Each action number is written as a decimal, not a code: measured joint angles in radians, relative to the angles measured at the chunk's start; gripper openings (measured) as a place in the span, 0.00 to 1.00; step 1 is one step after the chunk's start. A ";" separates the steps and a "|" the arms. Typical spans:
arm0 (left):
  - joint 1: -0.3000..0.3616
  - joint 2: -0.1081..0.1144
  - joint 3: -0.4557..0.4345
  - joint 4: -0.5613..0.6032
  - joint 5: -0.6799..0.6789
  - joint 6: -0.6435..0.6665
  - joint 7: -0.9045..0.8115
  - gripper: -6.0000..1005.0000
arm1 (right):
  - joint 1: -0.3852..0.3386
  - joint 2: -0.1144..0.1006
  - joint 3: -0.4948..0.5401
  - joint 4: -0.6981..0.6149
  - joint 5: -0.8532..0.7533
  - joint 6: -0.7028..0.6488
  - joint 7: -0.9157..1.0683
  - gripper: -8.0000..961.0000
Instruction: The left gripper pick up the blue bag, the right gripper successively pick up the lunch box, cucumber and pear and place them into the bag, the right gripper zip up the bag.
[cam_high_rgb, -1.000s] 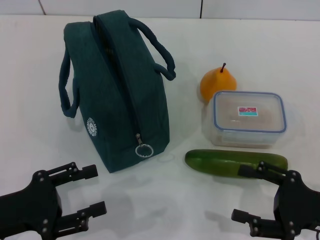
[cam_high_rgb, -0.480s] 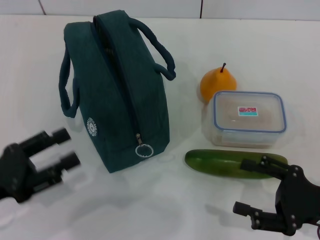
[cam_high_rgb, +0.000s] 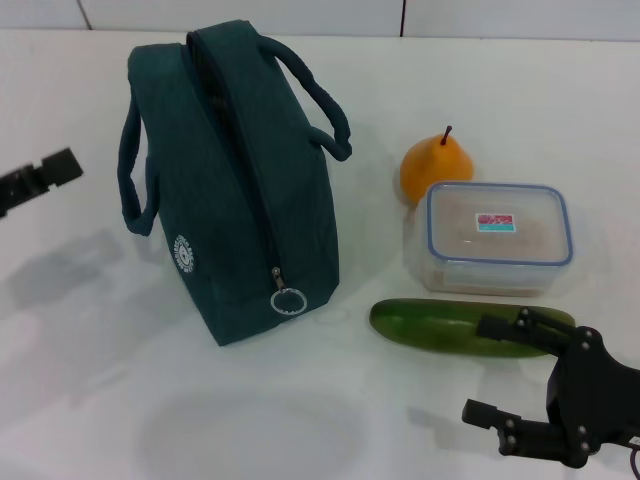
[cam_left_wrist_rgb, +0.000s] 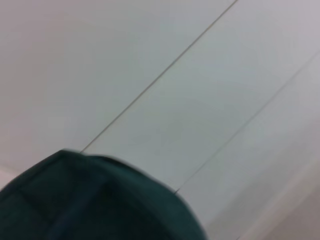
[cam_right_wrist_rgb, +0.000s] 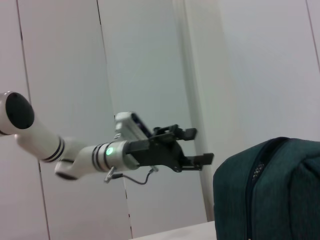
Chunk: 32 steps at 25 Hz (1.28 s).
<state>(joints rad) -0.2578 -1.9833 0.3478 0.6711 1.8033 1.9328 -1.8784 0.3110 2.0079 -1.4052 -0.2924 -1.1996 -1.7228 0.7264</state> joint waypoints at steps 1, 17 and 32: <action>-0.015 0.004 0.001 0.032 0.017 -0.014 -0.055 0.71 | 0.000 0.000 0.000 0.000 0.000 0.000 0.000 0.83; -0.325 0.059 0.184 0.388 0.370 -0.093 -0.718 0.71 | 0.008 0.002 -0.002 0.004 0.000 0.015 0.001 0.83; -0.396 0.054 0.241 0.376 0.462 -0.122 -0.769 0.64 | 0.011 0.005 -0.006 0.006 0.000 0.023 0.001 0.82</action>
<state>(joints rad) -0.6541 -1.9292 0.5884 1.0471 2.2650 1.8108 -2.6470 0.3219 2.0126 -1.4113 -0.2868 -1.1996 -1.6999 0.7271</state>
